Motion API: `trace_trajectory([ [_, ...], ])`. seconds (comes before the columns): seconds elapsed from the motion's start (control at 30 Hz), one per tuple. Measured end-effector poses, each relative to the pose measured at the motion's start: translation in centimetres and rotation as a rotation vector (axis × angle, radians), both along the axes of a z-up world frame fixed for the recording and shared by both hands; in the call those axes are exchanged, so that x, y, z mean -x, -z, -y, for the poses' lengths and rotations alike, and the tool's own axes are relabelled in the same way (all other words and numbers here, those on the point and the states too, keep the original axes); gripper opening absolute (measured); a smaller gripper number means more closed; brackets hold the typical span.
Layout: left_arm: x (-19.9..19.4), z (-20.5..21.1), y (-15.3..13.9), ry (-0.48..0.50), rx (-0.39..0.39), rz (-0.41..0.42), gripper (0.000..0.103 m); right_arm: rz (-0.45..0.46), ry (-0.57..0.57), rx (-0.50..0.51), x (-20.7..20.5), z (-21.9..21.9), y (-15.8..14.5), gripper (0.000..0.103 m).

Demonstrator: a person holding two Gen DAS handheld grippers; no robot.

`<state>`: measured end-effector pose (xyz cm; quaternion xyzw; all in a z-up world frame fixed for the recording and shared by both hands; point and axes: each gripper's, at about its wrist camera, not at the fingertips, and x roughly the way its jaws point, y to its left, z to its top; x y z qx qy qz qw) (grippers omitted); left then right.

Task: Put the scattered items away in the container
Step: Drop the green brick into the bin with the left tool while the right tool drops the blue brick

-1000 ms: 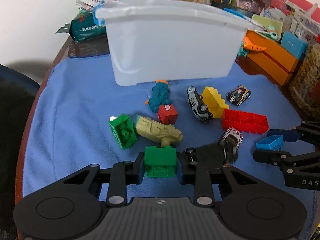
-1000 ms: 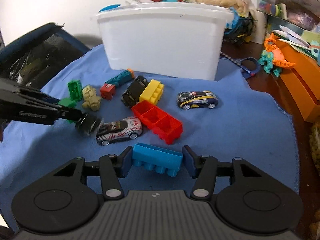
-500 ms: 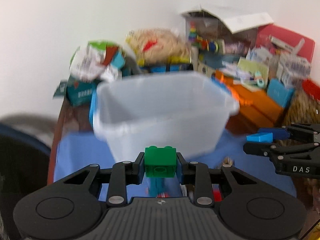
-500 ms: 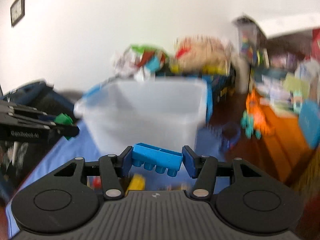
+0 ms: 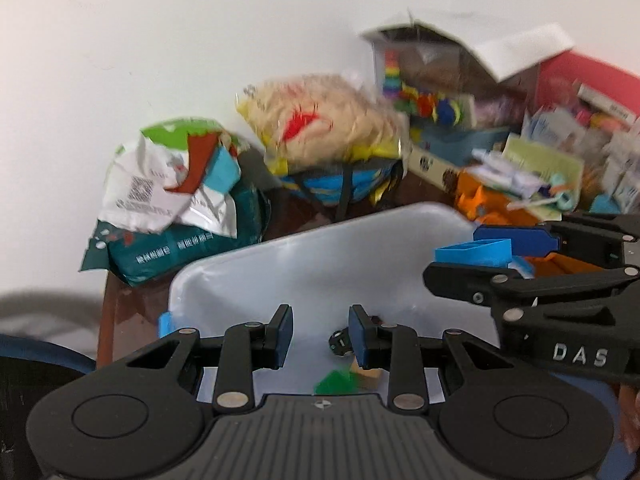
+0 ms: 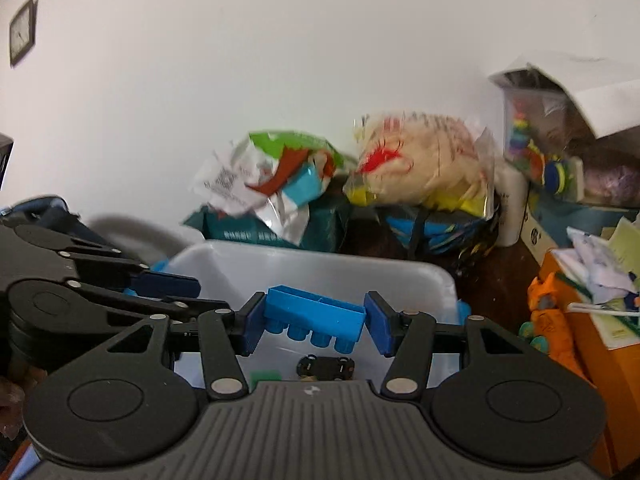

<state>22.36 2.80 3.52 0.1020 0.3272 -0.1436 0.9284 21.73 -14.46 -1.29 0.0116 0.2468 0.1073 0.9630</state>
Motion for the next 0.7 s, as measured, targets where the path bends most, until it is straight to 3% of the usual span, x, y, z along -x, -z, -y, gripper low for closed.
trace_trajectory([
  [0.1, -1.0, -0.3, 0.9, -0.011, -0.001, -0.021, 0.035, -0.042, 0.018, 0.030, -1.4, -0.4, 1.1, 0.058],
  [0.23, -1.2, -1.0, 1.2, -0.027, 0.013, -0.020, 0.043, -0.055, 0.042, 0.031, -2.0, 0.0, 1.6, 0.073],
  [0.3, -1.1, -1.1, 1.2, -0.041, 0.011, -0.024, 0.046, -0.058, 0.042, 0.023, -1.9, 0.2, 1.5, 0.074],
  [0.4, -0.4, -1.0, 0.7, -0.072, 0.012, -0.019, 0.052, -0.035, 0.035, 0.014, -1.0, 0.2, 0.9, 0.074],
  [0.57, 2.5, -0.5, -1.1, -0.170, -0.029, 0.034, 0.072, 0.032, 0.019, 0.003, 2.0, 0.1, -1.1, 0.080],
  [0.7, 5.4, -0.4, -2.5, -0.264, -0.048, 0.050, 0.077, 0.055, 0.001, 0.011, 4.9, 0.1, -2.3, 0.083],
])
